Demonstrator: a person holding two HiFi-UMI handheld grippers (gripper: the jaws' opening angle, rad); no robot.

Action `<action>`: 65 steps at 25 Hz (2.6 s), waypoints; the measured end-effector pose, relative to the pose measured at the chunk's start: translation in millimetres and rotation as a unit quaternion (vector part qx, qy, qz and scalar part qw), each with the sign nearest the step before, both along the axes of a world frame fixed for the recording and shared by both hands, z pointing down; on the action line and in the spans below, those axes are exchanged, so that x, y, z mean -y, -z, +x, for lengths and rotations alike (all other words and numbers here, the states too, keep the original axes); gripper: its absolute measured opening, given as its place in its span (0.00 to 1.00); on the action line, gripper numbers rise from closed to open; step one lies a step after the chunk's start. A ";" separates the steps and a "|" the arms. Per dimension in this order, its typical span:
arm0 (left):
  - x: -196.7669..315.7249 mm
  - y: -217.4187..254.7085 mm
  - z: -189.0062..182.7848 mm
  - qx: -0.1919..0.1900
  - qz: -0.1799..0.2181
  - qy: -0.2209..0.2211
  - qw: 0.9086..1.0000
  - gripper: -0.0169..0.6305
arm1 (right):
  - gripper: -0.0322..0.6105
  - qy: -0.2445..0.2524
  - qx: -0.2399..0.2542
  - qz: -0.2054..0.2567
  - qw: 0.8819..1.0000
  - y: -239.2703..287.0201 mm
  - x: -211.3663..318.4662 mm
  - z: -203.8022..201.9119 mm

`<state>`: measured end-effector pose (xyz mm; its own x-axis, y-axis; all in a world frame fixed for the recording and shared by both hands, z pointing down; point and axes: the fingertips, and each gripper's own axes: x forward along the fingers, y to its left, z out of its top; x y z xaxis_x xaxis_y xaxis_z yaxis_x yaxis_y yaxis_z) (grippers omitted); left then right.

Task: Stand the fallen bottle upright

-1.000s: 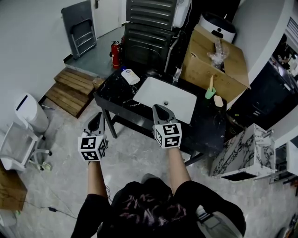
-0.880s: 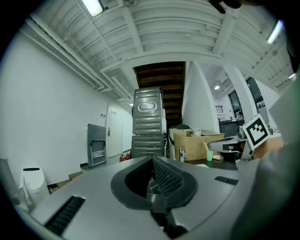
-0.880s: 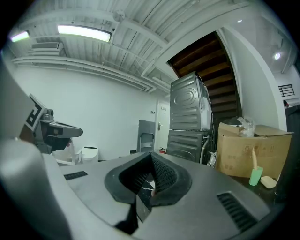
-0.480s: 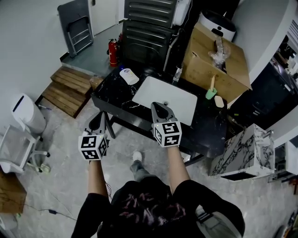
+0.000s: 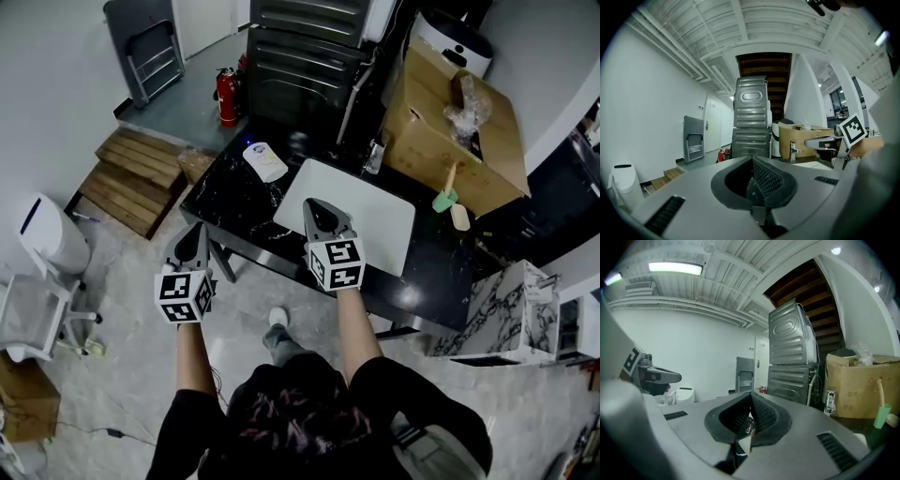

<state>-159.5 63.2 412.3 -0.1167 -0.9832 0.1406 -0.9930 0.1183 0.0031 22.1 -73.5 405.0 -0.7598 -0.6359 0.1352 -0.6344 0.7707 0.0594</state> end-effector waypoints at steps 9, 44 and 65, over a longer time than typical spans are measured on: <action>99.5 -25.1 -50.8 -0.022 -0.027 -0.005 0.999 0.04 | 0.07 0.012 -0.022 -0.029 0.999 -28.5 95.3 -66.5; 277.0 -77.0 -138.3 -0.041 -0.097 -0.091 0.990 0.04 | 0.36 0.064 -0.141 -0.121 0.981 -119.3 205.0 -187.8; 386.3 -138.2 -146.4 -0.027 -0.160 -0.229 0.960 0.04 | 0.44 0.019 -0.199 -0.173 0.964 -157.7 205.7 -197.4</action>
